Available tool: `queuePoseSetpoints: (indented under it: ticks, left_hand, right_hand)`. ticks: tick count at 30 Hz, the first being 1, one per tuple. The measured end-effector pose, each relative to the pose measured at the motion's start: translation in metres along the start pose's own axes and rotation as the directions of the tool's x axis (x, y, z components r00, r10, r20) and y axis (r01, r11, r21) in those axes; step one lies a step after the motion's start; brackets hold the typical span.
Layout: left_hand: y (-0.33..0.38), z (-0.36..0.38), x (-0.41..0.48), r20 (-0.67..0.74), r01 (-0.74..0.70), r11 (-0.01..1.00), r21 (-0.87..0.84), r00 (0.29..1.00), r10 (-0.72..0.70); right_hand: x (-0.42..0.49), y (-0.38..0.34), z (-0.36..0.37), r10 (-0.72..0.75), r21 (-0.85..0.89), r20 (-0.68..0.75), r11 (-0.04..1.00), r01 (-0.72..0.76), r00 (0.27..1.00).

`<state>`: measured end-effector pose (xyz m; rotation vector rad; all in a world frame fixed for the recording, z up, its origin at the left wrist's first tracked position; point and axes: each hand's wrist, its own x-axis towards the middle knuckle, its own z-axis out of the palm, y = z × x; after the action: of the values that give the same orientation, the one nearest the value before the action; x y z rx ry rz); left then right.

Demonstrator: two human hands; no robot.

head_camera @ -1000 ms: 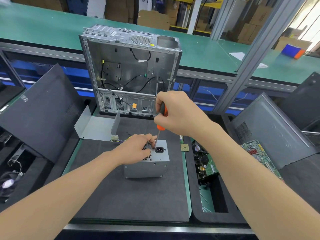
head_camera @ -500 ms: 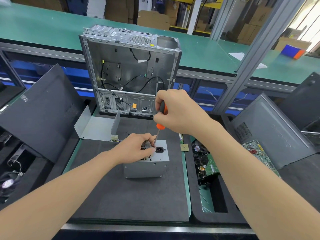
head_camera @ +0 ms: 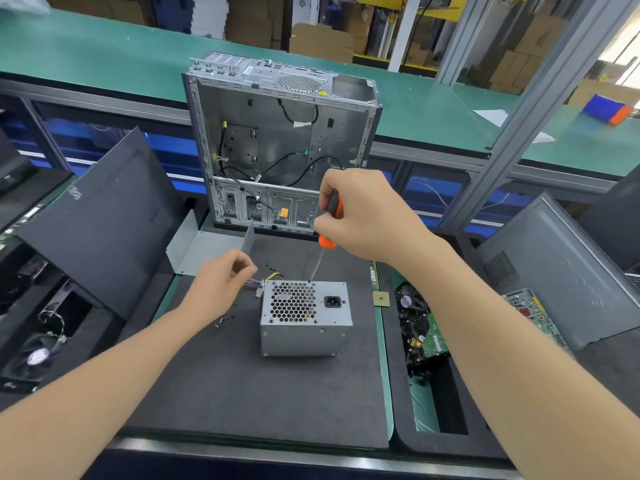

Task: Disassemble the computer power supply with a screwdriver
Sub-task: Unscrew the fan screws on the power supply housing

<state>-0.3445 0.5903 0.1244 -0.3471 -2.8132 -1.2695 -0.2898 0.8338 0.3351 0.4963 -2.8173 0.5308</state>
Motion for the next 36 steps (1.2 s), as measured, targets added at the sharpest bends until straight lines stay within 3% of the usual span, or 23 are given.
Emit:
queuePoseSetpoints:
  ticks: [5, 16, 20, 24, 26, 29, 32, 36]
  left_hand:
    - [-0.058, 0.008, -0.038, 0.048, 0.064, 0.982, 0.177, 0.996, -0.074]
    - [-0.087, 0.018, -0.052, -0.026, 0.055, 0.977, 0.205, 0.998, -0.051]
    - [-0.072, 0.014, -0.045, -0.049, 0.029, 0.976, 0.216, 0.999, -0.019]
    - [-0.005, 0.013, -0.022, -0.144, -0.093, 0.994, 0.063, 0.984, 0.101]
    - [0.042, 0.017, -0.008, -0.075, -0.200, 0.979, -0.038, 0.978, 0.197]
    - [0.097, 0.032, 0.009, 0.244, -0.199, 0.974, -0.104, 0.945, 0.219]
    - [0.125, 0.052, 0.021, 0.534, -0.144, 0.988, 0.049, 0.840, 0.096]
    - [0.138, 0.069, 0.031, 0.654, -0.161, 0.975, 0.150, 0.756, 0.025]
  right_hand:
    - [0.010, -0.013, 0.016, -0.009, 0.046, 0.041, 0.999, 0.007, 0.999]
    - [0.011, -0.013, 0.028, -0.014, 0.035, 0.081, 0.999, 0.012, 0.997]
    - [0.006, -0.008, 0.023, 0.005, 0.028, 0.059, 1.000, -0.007, 0.998]
    - [-0.003, 0.002, 0.013, 0.052, 0.005, 0.038, 0.999, -0.052, 0.998]
    - [-0.008, 0.007, 0.008, 0.079, -0.010, 0.038, 0.997, -0.079, 0.996]
    - [-0.017, 0.013, 0.002, 0.104, -0.031, 0.032, 0.994, -0.103, 0.994]
    - [-0.026, 0.017, -0.003, 0.124, -0.037, 0.027, 0.992, -0.123, 0.992]
    - [-0.033, 0.021, -0.005, 0.135, -0.033, 0.034, 0.990, -0.134, 0.990]
